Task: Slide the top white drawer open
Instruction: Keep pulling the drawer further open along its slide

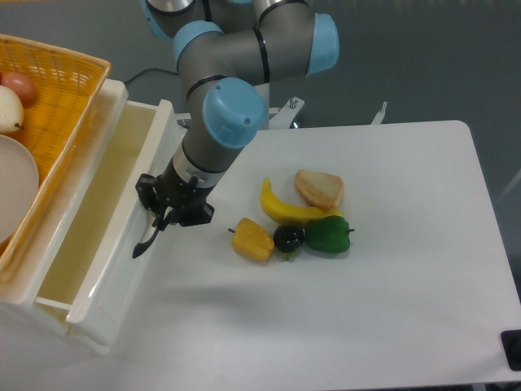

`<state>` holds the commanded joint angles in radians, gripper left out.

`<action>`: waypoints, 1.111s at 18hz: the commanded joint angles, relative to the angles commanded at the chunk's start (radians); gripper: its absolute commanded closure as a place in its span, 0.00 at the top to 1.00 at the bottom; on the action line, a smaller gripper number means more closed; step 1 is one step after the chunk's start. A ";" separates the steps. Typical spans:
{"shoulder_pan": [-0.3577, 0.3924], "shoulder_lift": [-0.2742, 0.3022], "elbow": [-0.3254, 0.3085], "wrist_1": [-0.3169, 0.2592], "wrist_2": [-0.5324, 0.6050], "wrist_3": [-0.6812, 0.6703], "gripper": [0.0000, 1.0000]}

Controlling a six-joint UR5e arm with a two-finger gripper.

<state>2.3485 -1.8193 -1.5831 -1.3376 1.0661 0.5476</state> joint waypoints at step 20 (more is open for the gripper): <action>0.055 -0.020 0.026 0.000 0.029 0.026 0.18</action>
<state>2.4037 -1.8392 -1.5570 -1.3376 1.0951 0.5736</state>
